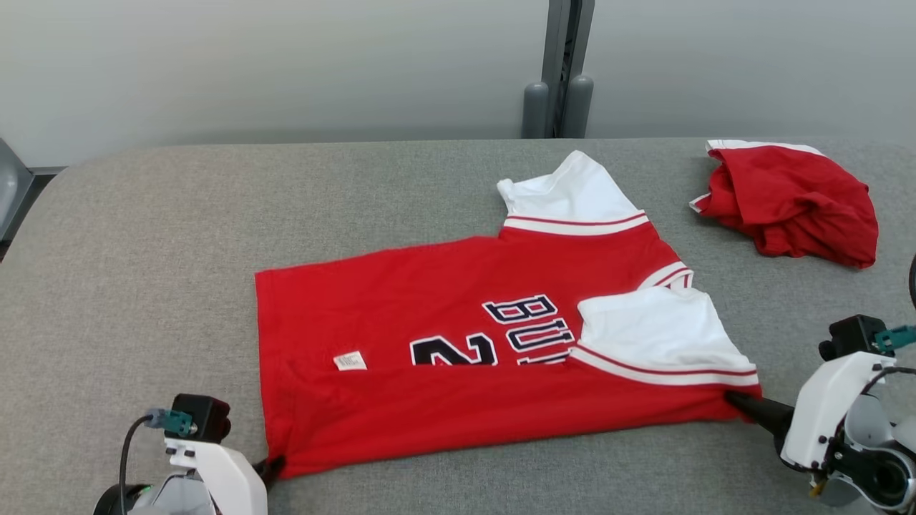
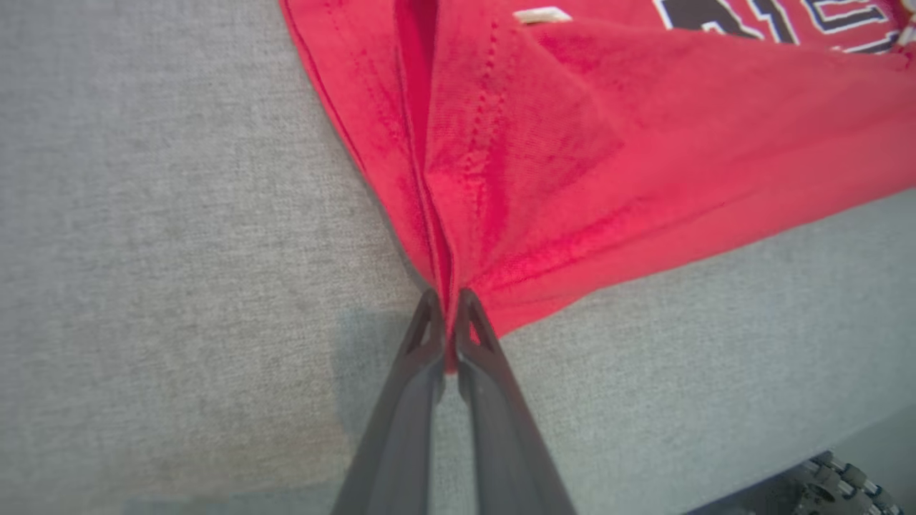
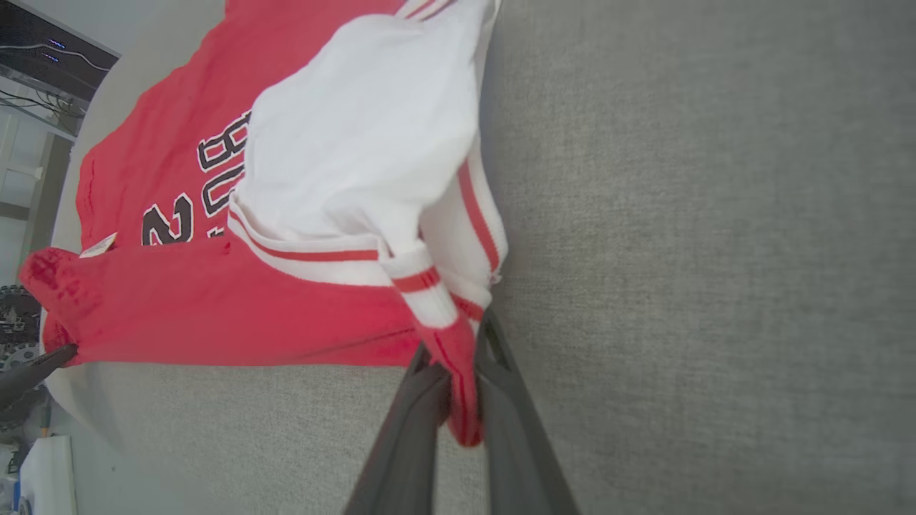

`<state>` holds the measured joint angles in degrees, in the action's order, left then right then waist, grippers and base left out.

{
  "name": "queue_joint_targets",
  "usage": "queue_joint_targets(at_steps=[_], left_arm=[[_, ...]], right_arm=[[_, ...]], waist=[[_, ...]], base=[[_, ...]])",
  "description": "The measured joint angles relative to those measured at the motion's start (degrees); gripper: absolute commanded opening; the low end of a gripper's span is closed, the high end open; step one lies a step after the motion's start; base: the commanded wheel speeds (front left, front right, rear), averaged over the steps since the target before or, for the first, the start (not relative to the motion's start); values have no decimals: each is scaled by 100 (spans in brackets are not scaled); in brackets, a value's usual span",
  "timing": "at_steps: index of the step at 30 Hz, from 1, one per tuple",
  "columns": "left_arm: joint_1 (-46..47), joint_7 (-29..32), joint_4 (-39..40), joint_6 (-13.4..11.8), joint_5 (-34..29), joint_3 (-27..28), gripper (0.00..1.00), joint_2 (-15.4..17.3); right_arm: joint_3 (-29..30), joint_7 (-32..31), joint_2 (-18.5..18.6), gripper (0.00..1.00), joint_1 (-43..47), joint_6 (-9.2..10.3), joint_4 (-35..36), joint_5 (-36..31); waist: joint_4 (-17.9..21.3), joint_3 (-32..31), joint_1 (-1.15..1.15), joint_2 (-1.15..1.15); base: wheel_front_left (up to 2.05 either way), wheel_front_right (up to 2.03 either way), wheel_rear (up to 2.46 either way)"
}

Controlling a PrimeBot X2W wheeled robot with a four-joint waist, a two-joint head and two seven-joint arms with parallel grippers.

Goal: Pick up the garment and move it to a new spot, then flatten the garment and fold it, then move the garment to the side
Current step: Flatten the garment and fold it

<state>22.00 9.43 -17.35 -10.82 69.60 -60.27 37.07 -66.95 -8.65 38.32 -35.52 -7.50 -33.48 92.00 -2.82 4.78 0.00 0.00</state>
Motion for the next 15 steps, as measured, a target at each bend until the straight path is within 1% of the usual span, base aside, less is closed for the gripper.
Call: queue_joint_targets(at_steps=[3, 7, 15], left_arm=[[-92, 73, 268, -16, -30, -81, 0, 155], [-188, 89, 612, -98, -145, -145, 0, 366], [-485, 160, 1224, -294, -203, -281, 0, 673]], right_arm=[[-9, -26, 131, 0, 139, 0, 160, 55], [-14, -7, 324, 0, 289, 0, 432, 85], [-43, 378, 839, 0, 899, 0, 1102, 245]], waist=[[-5, -51, 0, 0], [3, -115, 0, 0], [23, -297, 0, 0]], base=[[0, 0, 0], [0, 0, 0], [0, 0, 0]])
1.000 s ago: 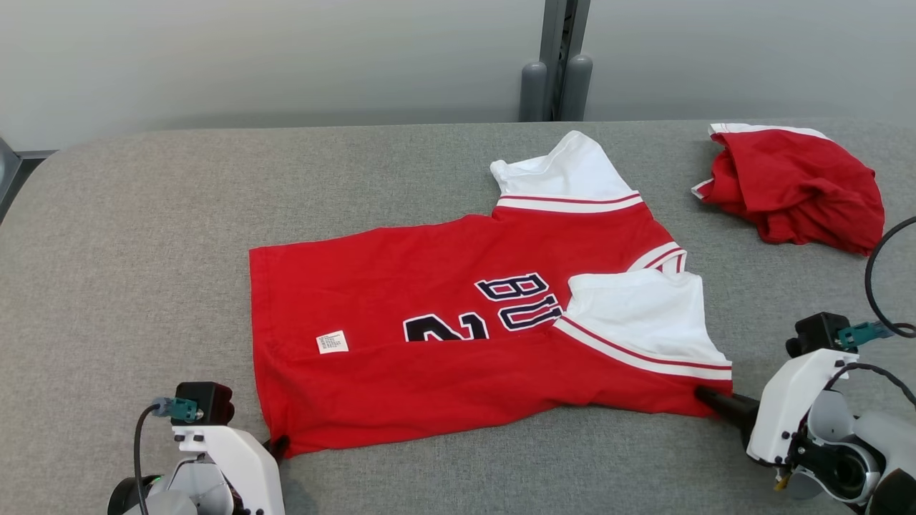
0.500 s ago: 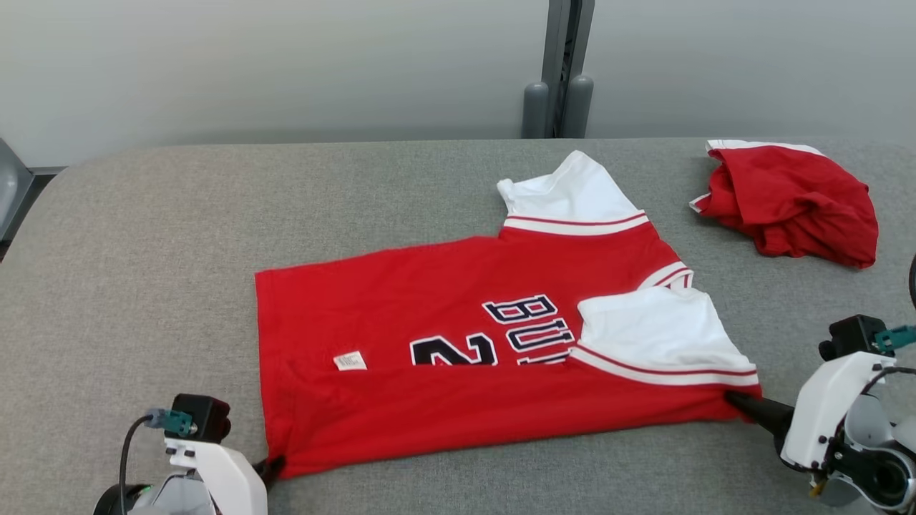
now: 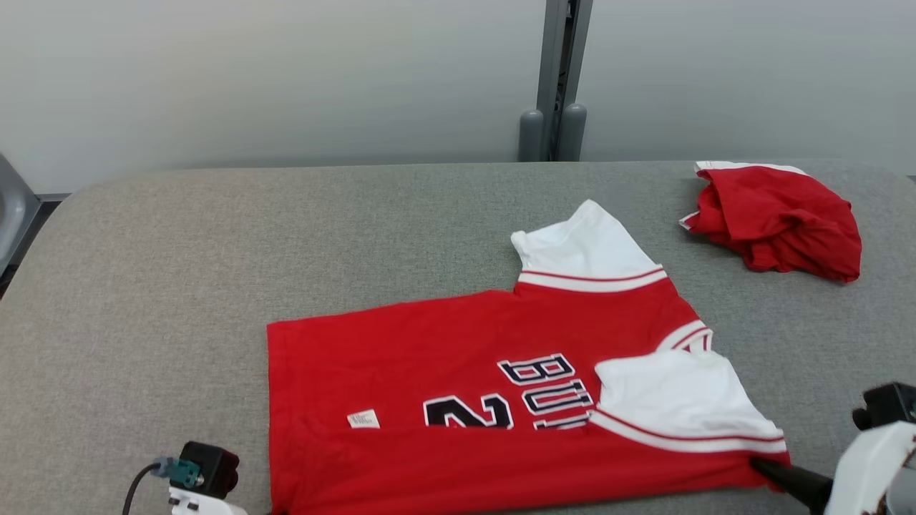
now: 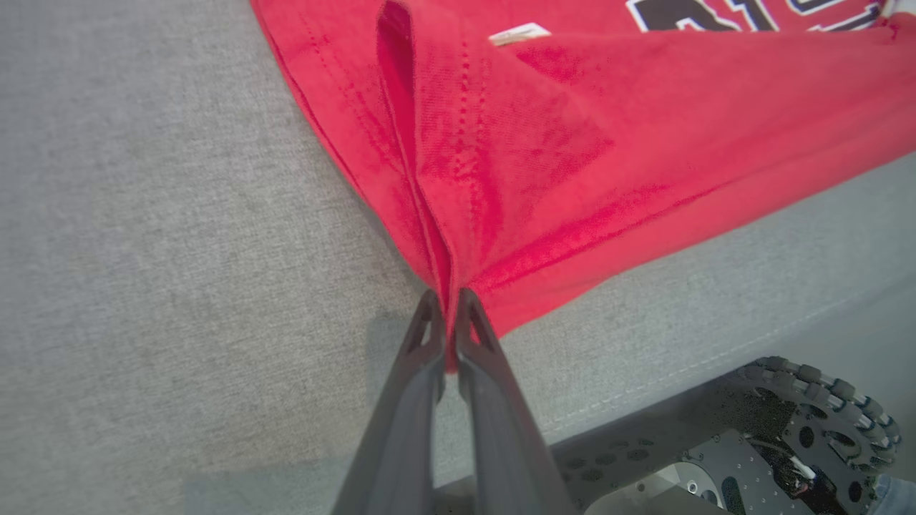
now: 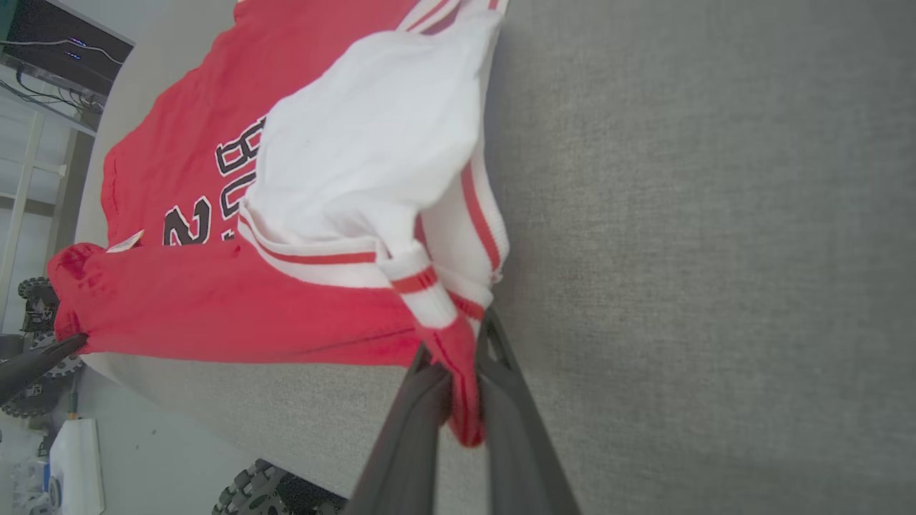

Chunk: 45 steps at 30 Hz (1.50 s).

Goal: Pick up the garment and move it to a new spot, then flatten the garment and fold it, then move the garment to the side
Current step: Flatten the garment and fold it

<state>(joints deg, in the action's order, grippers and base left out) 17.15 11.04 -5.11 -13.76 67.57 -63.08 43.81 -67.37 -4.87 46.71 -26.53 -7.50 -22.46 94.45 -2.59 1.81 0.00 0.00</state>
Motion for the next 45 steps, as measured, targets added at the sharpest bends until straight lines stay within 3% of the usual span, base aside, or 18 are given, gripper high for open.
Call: queue_joint_targets(at_steps=[10, 19, 20, 21, 22, 23, 25, 26, 37, 45], left_arm=[[-183, 55, 352, -243, 18, -34, 0, 246], [-182, 201, 419, -293, 45, -64, 0, 271], [-182, 205, 424, -294, 45, -64, 0, 272], [-182, 207, 432, -296, 45, -64, 0, 272], [-181, 209, 439, -300, 45, -65, 0, 272], [-180, 215, 446, -314, 45, -65, 0, 275], [-174, 234, 453, -348, 44, -64, 91, 287], [-170, 241, 463, -354, 44, -63, 100, 291], [-140, 381, 599, -431, 44, -76, 100, 346], [-78, 211, 672, -627, 0, 81, 100, 396]], right_arm=[[-203, 425, 525, 0, 510, -1, 690, 258], [-398, 431, 688, 0, 553, -1, 890, 398], [-416, 431, 699, 5, 548, -1, 900, 401], [-434, 433, 714, 24, 535, -1, 912, 407], [-449, 441, 732, 50, 525, -1, 927, 413], [-469, 447, 751, 98, 504, 0, 939, 413], [-491, 491, 795, 100, 464, 2, 951, 414], [-501, 494, 818, 100, 444, 2, 967, 413], [-556, 628, 1001, 100, 216, 2, 1090, 401], [-578, 746, 1088, 100, 94, 2, 1102, 320]], waist=[[85, -37, 0, 0], [154, 13, 0, 0], [159, 21, 0, 0], [164, 29, 0, 0], [167, 37, 0, 0], [169, 47, 0, 0], [170, 75, 0, 0], [170, 88, 0, 0], [109, 157, 0, 0], [58, 192, 0, 0]], base=[[0, 0, 0], [0, 0, 0], [0, 0, 0], [0, 0, 0], [0, 0, 0], [0, 0, 0], [0, 0, 0], [0, 0, 0], [0, 0, 0], [0, 0, 0]])
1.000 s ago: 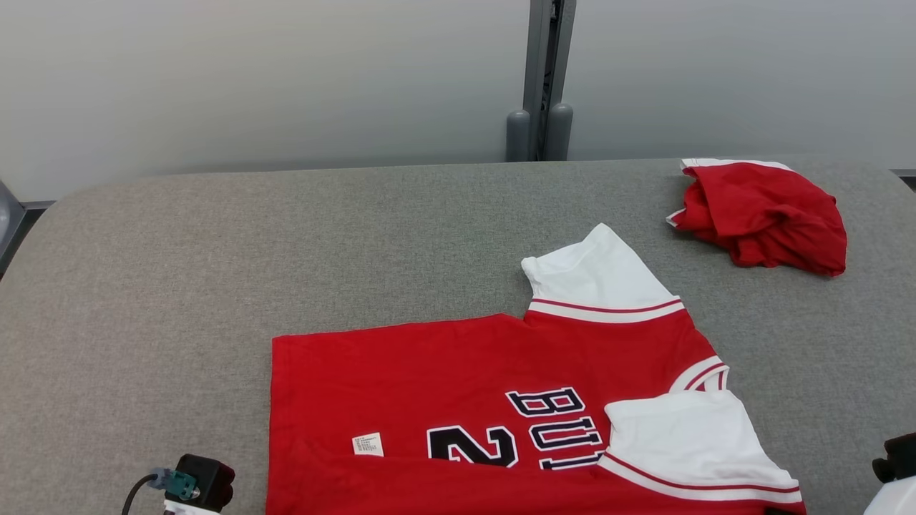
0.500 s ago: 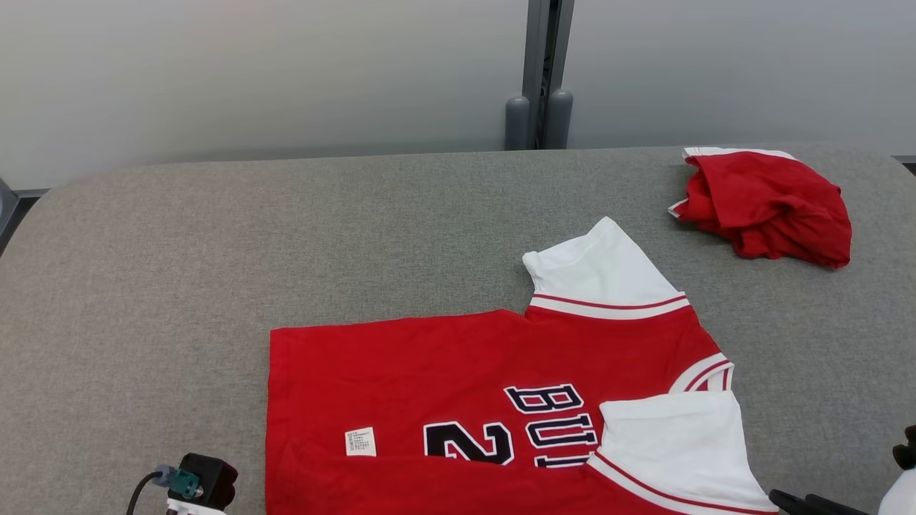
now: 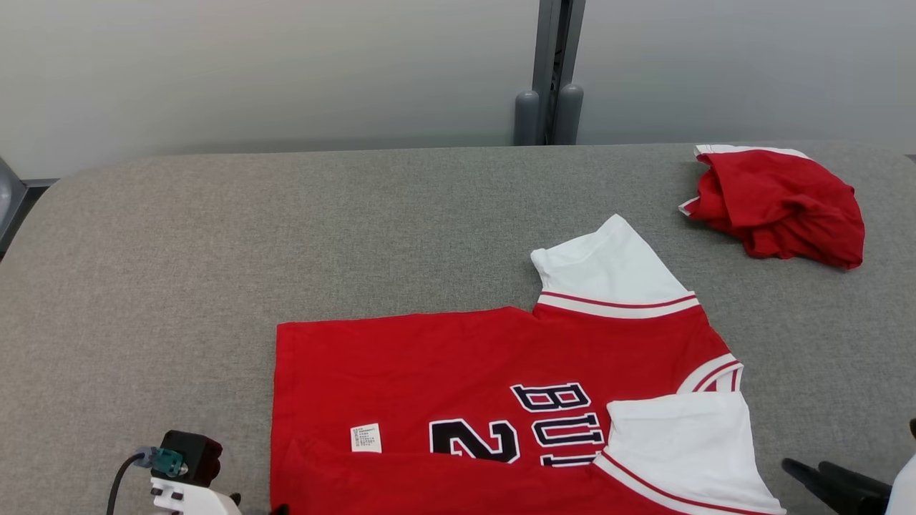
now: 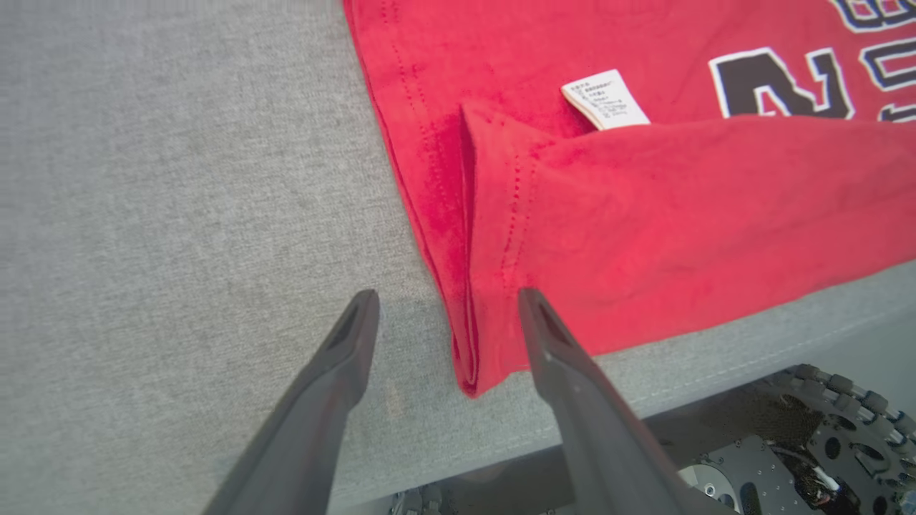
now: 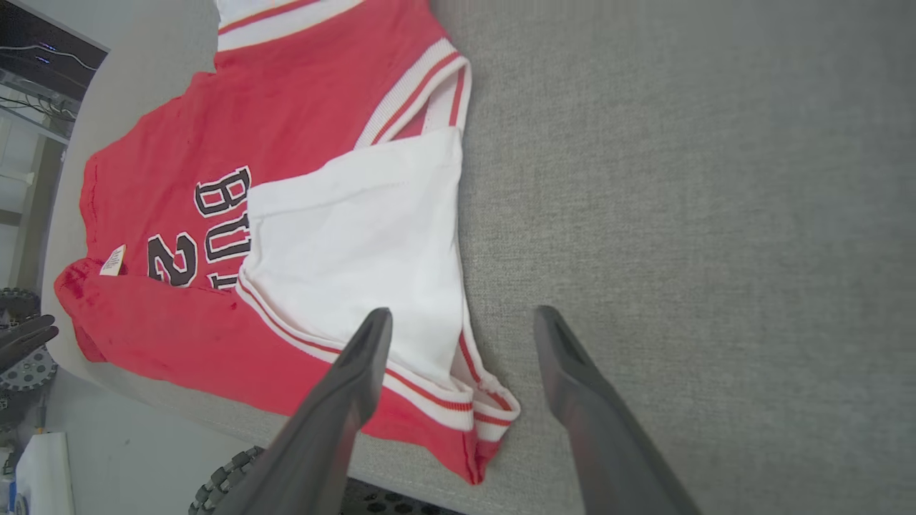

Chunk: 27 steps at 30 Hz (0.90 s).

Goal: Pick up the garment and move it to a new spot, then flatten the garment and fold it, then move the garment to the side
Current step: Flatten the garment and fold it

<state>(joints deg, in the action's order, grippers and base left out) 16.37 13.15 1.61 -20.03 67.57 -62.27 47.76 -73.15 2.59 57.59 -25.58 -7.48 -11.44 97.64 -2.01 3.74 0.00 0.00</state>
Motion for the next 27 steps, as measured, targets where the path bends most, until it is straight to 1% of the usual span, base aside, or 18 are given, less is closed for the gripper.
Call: queue_joint_targets(at_steps=[4, 6, 7, 8, 11, 14, 17, 23, 27], left_arm=[[48, -93, 32, -86, -53, 64, 100, -4], [72, -205, 44, -169, -99, 145, 100, 5], [158, -354, 45, -304, -114, 266, 100, -2], [205, -449, 38, -371, -148, 352, 100, -11], [340, -630, -2, -472, -290, 449, 100, -92], [515, -748, -103, -488, -357, 503, 100, -307], [661, -892, -335, -490, -437, 550, 100, -498], [1092, -1089, -836, -367, -664, 570, 100, -845], [1449, -1148, -1152, -212, -766, 578, 100, -1088]], right_arm=[[-7, 55, 11, 100, -198, 0, -69, -108], [-10, 54, 20, 100, -317, 0, -119, -168], [-10, 56, 22, 100, -480, 0, -191, -227], [-5, 73, 21, 100, -590, 0, -226, -280], [92, 265, -69, 100, -1016, 0, -431, -533], [179, 309, -374, 100, -1405, 0, -690, -713], [227, 152, -728, 100, -1759, 0, -925, -759], [282, -338, -1278, 100, -2626, 0, -1522, -1026], [352, -624, -1601, 100, -3155, 0, -1922, -1150]], waist=[[1, 8, 0, 0], [6, -4, 0, 0], [1, -7, 0, 0], [-3, -1, 0, 0], [-15, 43, 0, 0], [-27, 152, 0, 0], [-39, 280, 0, 0], [-116, 606, 0, 0], [-210, 851, 0, 0]], base=[[0, 0, 0], [0, 0, 0], [0, 0, 0], [0, 0, 0], [0, 0, 0], [0, 0, 0], [0, 0, 0], [0, 0, 0], [0, 0, 0]])
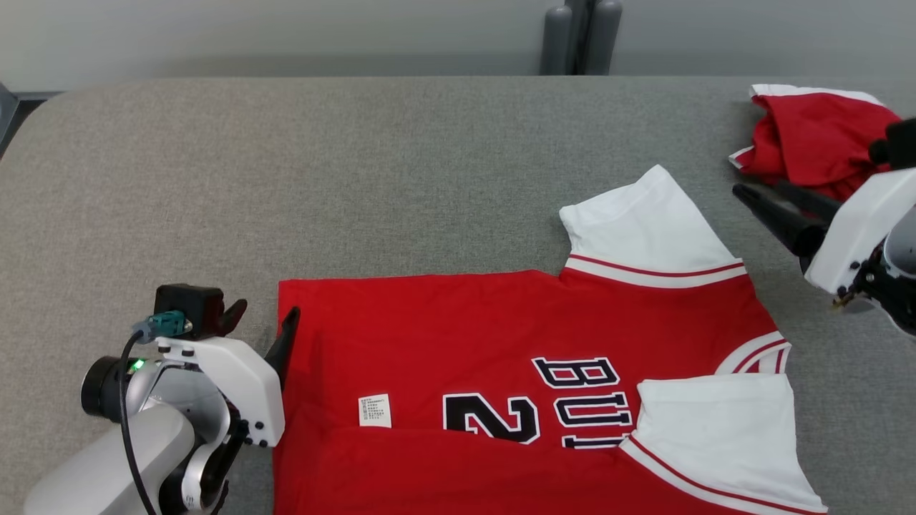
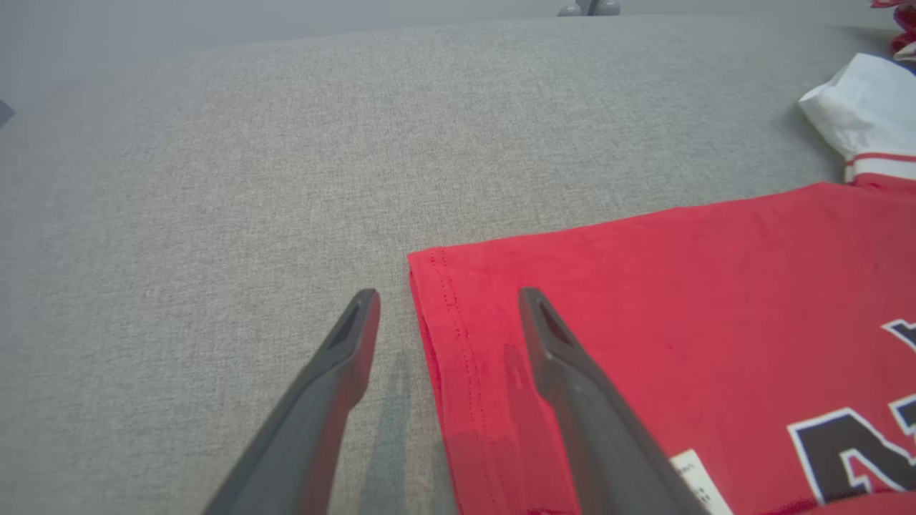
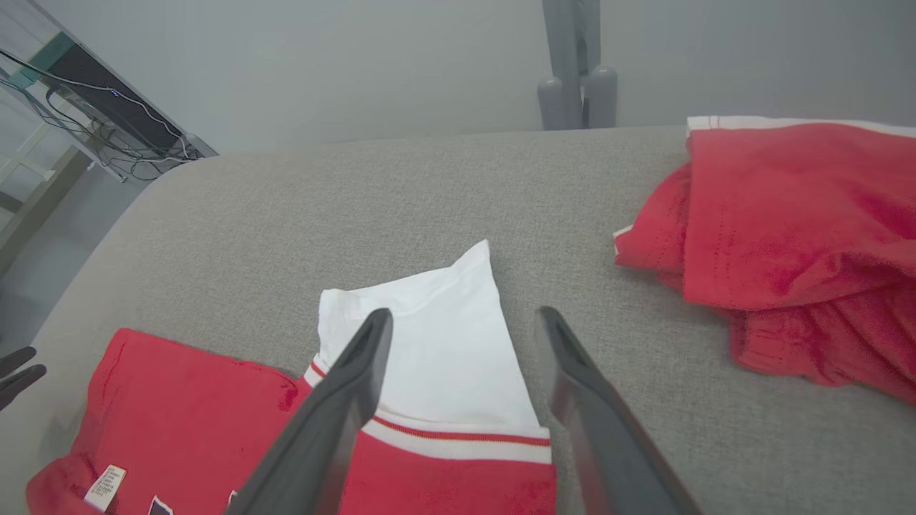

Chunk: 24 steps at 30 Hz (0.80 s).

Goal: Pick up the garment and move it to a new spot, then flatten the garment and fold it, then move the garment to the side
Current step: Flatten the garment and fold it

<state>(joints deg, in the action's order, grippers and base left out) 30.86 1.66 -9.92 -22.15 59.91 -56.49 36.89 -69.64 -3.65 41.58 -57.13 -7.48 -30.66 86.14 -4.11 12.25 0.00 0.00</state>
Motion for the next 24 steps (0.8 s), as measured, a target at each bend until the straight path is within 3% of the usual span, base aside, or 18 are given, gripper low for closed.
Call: queue_joint_targets(at_steps=[10, 24], left_arm=[[822, -96, -823, 432, -279, -78, 100, -568], [1349, 88, -1811, 1024, -336, -310, 100, -1085]], right_arm=[[33, -637, -465, 100, -901, 0, -901, -199], [-16, -1562, -800, 100, -1179, 0, -1700, -35]], waist=[[-310, 655, 0, 0], [-638, 1089, 0, 0]], base=[[0, 0, 0], [0, 0, 0]])
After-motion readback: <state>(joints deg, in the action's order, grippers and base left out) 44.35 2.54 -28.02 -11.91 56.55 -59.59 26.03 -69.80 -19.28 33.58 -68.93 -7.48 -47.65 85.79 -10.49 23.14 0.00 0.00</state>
